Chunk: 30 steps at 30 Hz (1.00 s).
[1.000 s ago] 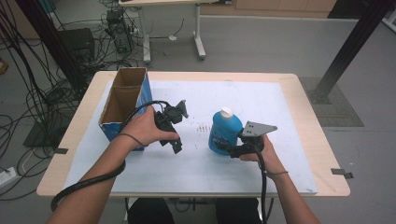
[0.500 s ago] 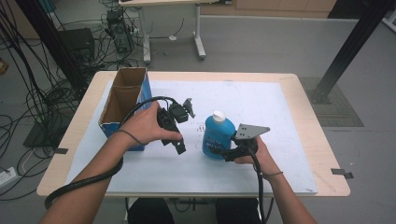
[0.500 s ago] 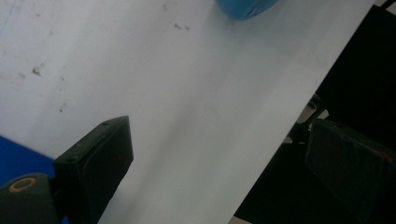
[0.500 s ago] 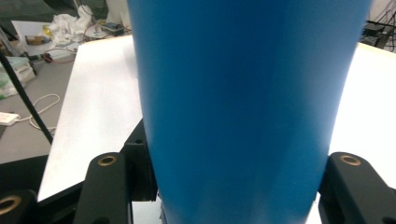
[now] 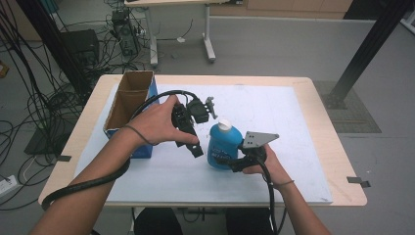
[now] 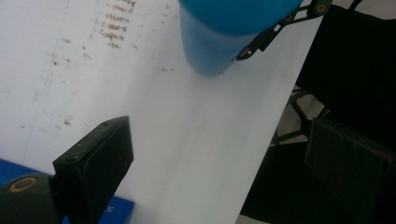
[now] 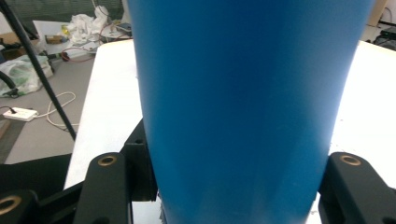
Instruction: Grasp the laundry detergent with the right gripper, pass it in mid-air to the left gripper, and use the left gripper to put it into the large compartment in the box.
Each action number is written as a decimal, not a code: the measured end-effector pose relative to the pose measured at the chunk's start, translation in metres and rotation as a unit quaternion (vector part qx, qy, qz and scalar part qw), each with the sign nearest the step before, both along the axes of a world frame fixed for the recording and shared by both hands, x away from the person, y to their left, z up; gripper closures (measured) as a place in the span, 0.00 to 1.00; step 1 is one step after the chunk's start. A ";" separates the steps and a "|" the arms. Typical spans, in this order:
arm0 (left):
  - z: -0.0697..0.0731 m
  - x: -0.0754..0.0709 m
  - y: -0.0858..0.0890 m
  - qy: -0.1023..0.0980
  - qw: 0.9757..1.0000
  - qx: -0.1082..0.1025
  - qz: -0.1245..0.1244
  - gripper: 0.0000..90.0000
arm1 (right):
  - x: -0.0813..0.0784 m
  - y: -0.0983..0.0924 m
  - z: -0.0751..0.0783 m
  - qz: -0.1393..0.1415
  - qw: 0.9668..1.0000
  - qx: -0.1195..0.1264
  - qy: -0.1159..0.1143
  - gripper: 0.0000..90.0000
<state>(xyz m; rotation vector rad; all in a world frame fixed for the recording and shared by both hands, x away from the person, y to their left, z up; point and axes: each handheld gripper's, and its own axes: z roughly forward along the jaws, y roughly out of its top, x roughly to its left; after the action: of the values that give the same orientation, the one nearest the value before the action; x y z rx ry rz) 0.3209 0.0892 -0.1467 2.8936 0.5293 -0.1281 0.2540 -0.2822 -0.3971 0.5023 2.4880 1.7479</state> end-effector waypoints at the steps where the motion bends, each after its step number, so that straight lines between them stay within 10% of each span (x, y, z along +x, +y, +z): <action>1: 0.002 -0.001 -0.001 -0.003 1.000 -0.001 -0.001 0.09 | 0.000 0.000 0.000 0.002 1.000 0.001 0.000 0.46; 12: 0.031 -0.007 -0.022 -0.029 0.996 0.007 -0.089 0.16 | 0.000 0.005 0.007 0.020 1.000 0.001 -0.006 0.46; 30: 0.055 -0.012 -0.072 -0.039 0.986 0.063 -0.150 0.15 | 0.002 0.017 0.010 0.053 0.999 -0.012 -0.006 0.46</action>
<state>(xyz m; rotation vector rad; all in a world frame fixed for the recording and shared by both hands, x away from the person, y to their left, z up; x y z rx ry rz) 0.3093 0.0173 -0.0913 3.0687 0.0879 -0.0235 0.2559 -0.2656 -0.3875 0.3653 2.5676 1.7498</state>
